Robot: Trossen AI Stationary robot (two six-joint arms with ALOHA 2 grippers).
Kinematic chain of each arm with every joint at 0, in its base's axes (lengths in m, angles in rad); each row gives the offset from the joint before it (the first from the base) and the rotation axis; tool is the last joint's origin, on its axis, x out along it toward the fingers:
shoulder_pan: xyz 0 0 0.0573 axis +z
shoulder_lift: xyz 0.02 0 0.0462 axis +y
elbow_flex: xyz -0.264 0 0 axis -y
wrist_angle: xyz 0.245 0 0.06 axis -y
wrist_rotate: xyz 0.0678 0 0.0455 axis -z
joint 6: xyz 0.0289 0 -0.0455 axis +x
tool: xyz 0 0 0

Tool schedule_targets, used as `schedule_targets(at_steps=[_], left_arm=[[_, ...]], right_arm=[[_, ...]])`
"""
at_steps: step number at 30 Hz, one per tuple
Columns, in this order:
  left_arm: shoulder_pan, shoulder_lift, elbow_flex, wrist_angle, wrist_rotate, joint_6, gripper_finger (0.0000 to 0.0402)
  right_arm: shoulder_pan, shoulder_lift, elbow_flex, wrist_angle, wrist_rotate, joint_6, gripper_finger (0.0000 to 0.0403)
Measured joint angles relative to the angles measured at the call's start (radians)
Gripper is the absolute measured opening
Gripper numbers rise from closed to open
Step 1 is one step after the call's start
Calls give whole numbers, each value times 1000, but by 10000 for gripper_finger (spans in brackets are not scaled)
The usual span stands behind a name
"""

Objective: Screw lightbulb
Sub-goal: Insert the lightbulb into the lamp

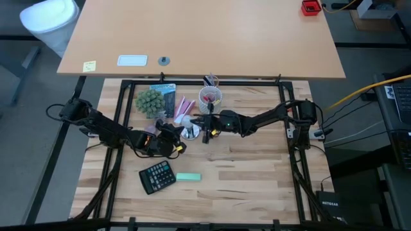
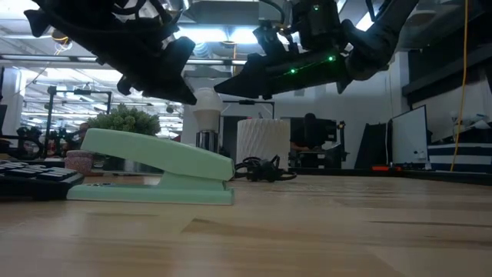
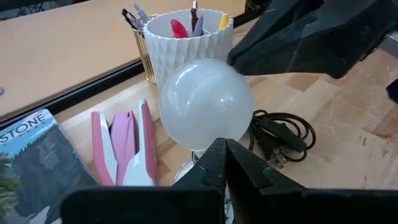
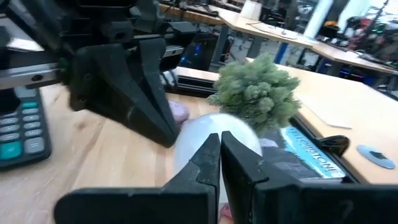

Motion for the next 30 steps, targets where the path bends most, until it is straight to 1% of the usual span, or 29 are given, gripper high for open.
schedule_targets(at_steps=[2,5,13,16,22,24,28,30], left_arm=[[0,0,0,-22,-1,-22,0],[1,0,0,-39,-3,-42,0],[1,0,0,-38,-11,-44,0],[1,0,0,-37,-11,-48,0],[-12,0,0,-38,-11,-49,0],[-24,-4,0,-38,-10,-49,0],[-54,-13,0,-31,-10,-13,0],[-62,-15,0,-30,-9,12,0]], right_arm=[[0,0,-1,-8,-25,0,19],[1,14,-8,-75,-42,0,19],[0,7,-5,-145,-41,0,19],[0,5,-3,-129,-35,0,19],[0,-3,-3,-152,-29,0,19],[1,-17,-3,-179,-1,1,19],[0,-74,-3,-279,118,-1,19],[-5,-95,-2,-281,165,-4,19]])
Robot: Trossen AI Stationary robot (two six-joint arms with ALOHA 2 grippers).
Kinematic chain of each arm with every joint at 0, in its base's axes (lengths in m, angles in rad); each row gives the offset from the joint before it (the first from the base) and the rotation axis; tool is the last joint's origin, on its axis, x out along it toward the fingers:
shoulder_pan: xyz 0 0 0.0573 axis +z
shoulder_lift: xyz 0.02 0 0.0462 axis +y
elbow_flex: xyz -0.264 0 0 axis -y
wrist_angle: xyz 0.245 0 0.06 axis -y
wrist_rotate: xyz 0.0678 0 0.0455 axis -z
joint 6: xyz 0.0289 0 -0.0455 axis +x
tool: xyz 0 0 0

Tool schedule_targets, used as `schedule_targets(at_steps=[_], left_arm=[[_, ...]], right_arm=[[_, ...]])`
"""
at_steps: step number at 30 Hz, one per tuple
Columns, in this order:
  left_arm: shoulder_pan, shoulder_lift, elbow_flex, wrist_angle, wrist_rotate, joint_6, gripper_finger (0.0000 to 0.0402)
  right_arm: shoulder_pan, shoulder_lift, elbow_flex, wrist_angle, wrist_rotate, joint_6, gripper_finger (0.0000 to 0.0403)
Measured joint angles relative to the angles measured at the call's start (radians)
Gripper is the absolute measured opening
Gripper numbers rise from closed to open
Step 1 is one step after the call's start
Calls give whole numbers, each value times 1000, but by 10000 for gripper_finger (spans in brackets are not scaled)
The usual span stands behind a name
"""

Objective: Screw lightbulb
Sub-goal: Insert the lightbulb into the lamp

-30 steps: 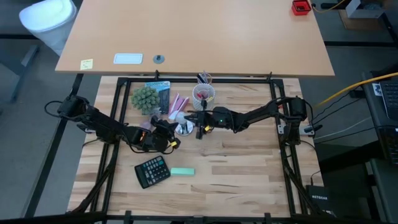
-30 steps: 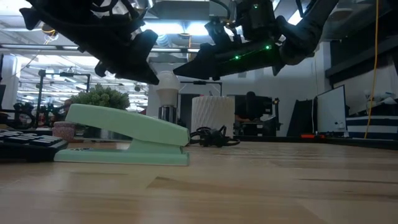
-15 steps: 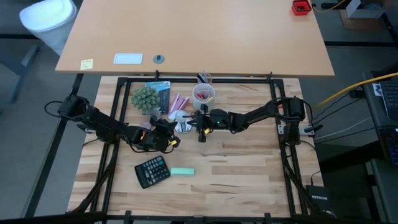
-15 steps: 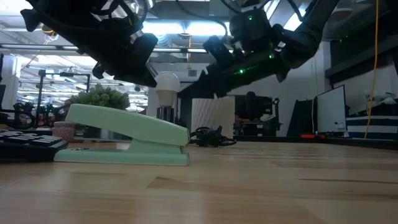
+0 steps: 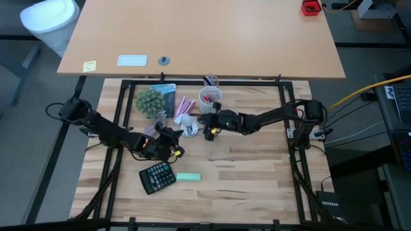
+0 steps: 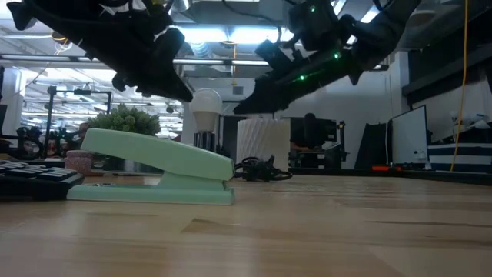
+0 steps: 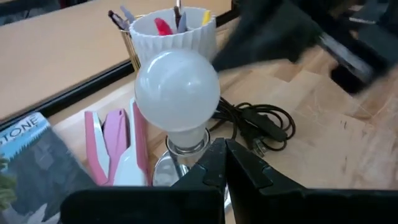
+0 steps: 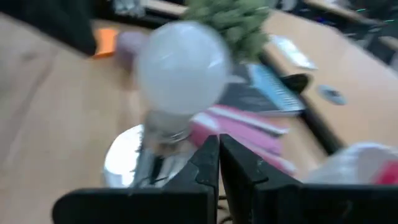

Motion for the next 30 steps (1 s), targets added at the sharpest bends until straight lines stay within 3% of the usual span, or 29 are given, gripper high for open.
schedule_targets(at_steps=[3,15,30], left_arm=[[-3,-2,0,6,0,23,0],[36,-2,0,28,0,29,0],[45,-2,0,40,1,43,0]], right_arm=[[-21,-9,0,37,10,-2,19],[-101,-5,1,118,-203,99,19],[-101,46,2,217,-217,99,19]])
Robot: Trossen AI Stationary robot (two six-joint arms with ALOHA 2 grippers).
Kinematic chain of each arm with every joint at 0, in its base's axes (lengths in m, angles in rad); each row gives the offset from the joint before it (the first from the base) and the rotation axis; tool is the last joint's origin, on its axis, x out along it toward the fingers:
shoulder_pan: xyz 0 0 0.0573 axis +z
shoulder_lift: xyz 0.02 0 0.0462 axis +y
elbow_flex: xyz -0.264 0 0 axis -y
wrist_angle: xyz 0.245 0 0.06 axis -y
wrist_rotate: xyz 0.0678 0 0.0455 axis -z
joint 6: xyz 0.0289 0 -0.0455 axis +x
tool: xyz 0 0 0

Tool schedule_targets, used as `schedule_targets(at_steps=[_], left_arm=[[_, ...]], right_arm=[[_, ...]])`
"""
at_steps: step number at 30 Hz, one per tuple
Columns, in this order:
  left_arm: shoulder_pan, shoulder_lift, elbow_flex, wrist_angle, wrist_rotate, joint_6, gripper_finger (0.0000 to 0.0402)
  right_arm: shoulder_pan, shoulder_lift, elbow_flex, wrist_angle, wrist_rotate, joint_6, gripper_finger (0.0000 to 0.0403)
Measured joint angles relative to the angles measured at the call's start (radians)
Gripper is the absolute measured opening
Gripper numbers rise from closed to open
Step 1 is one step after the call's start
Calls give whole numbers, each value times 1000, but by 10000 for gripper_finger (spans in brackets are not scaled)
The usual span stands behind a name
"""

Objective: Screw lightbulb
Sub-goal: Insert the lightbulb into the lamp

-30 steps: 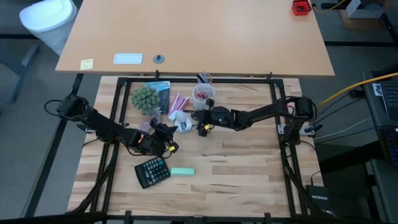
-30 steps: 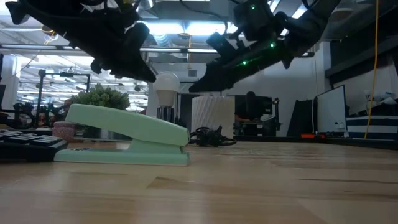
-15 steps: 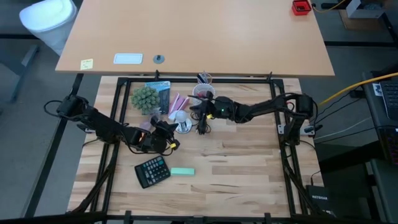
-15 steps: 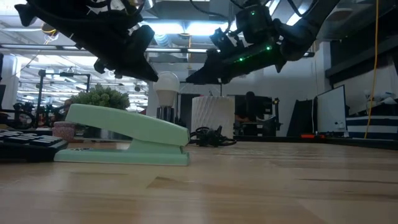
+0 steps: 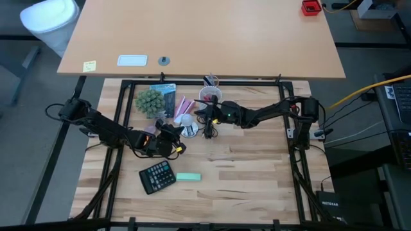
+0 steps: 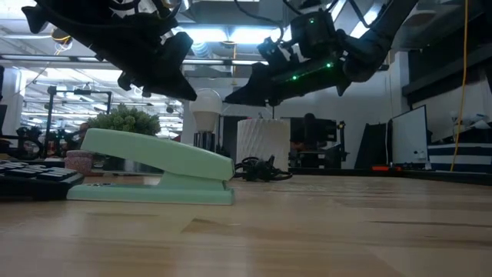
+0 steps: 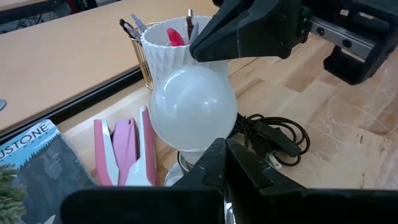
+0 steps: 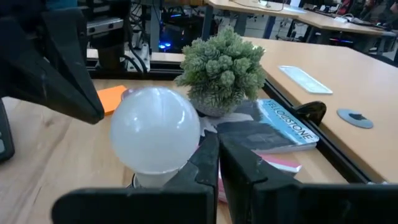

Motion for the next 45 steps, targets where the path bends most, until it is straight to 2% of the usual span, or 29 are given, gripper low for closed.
schedule_targets(at_steps=[6,11,26,32,45], left_arm=[[0,0,0,0,0,0,0],[8,0,0,0,0,0,0],[19,0,0,-8,-12,-8,0],[20,0,0,-12,-56,-8,0],[65,1,0,-17,-57,-21,0]], right_arm=[[0,2,0,-1,-2,2,19],[0,2,0,-3,-63,33,19],[8,2,0,-5,-130,63,19],[38,2,0,-5,-132,63,19],[95,2,0,-5,-134,63,19]])
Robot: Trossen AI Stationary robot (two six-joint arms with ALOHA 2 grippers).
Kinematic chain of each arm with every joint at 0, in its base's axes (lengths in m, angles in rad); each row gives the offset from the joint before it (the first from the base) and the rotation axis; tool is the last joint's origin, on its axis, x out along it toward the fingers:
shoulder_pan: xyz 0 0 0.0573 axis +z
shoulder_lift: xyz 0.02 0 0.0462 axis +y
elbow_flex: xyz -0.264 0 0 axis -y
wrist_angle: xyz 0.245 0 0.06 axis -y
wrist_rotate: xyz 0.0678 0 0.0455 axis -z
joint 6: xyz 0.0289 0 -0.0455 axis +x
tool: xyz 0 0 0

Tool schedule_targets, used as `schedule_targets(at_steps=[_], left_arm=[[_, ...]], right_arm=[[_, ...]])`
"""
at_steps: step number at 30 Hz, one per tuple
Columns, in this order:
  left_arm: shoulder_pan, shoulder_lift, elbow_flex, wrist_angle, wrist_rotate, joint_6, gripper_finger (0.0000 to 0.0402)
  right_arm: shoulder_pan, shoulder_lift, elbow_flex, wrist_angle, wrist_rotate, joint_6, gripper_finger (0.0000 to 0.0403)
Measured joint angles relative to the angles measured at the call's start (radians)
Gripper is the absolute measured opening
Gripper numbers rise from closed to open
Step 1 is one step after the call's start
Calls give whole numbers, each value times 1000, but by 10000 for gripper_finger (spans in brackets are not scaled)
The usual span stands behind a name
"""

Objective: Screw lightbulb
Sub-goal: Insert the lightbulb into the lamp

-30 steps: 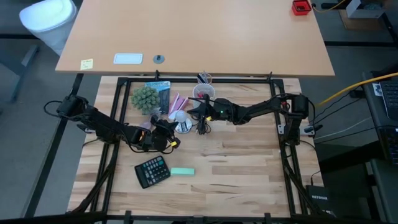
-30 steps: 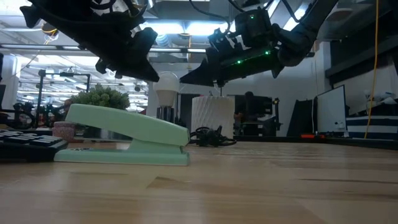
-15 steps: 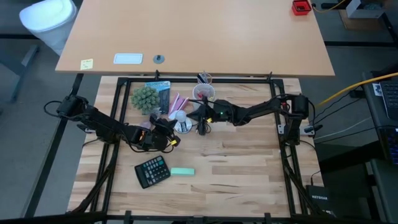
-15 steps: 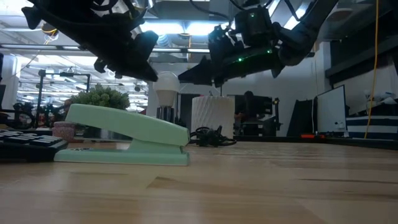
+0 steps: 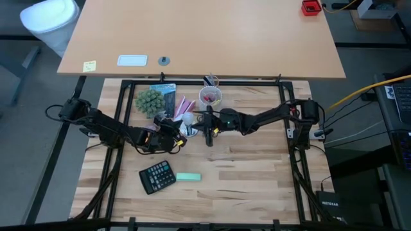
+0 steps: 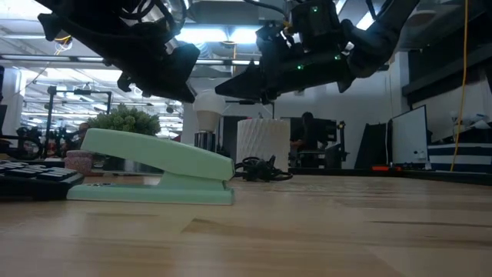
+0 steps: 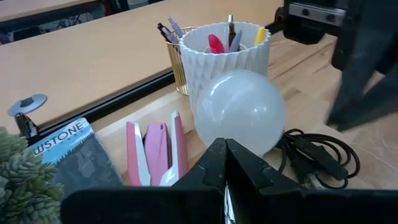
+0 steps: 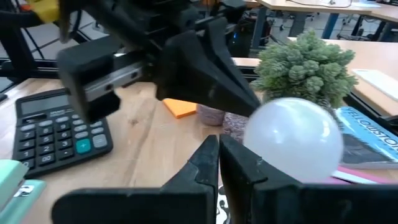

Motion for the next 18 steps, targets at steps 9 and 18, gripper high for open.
schedule_targets(at_steps=[9,18], left_arm=[[-30,0,0,1,0,5,0],[-42,0,0,-10,0,6,0]], right_arm=[[-5,-14,0,2,110,-20,19],[-17,-32,0,-3,136,-33,19]])
